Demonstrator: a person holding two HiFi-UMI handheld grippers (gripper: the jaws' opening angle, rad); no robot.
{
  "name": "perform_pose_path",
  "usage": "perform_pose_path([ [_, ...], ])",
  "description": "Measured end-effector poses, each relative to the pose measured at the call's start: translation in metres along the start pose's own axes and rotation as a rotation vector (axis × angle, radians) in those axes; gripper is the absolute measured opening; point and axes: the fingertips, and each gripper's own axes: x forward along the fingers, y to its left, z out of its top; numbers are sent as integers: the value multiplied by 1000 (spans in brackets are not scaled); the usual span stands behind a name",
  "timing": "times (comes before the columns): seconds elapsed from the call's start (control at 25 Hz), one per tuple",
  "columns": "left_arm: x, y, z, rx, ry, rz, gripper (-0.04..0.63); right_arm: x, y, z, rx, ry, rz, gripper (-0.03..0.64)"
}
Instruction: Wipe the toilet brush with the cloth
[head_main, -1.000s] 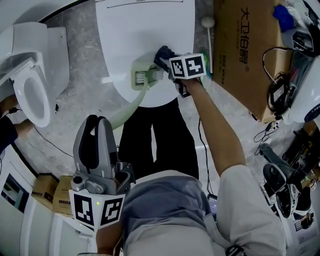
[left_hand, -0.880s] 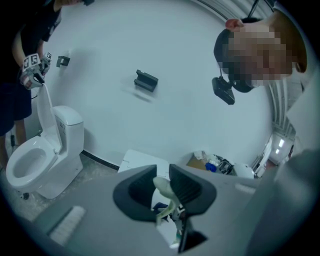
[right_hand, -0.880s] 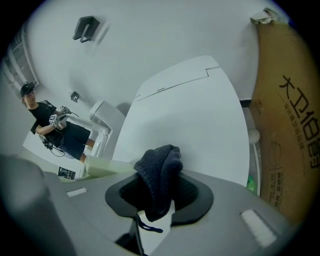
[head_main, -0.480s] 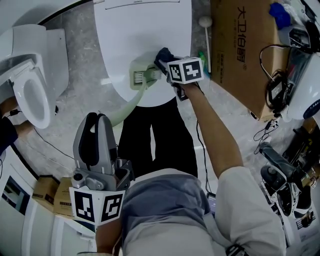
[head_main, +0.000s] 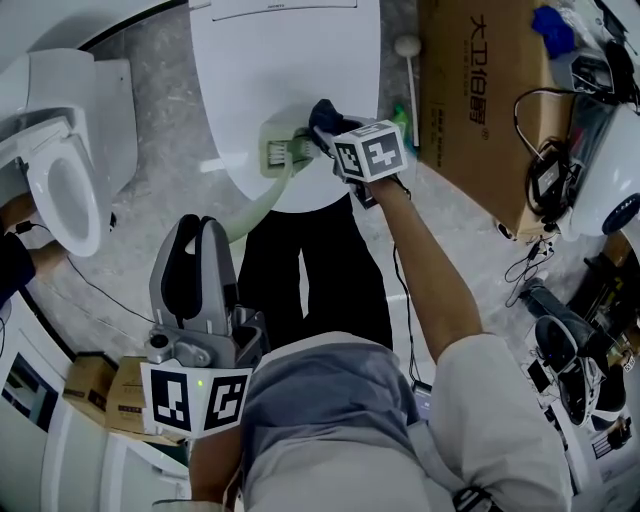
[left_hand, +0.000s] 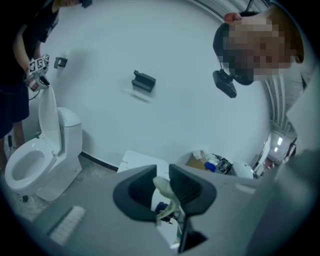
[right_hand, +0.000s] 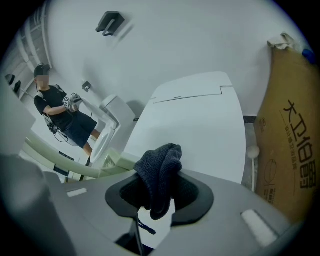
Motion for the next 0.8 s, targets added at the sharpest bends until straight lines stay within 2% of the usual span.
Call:
perform_pose_path([
  [0.32,-1,0,0,-3,-1,0,0,-4,17,2,-14,-4,12,112],
  [0.8,-1,1,2,1,-1,-3,0,-12,40,21,114,-101,96,112],
])
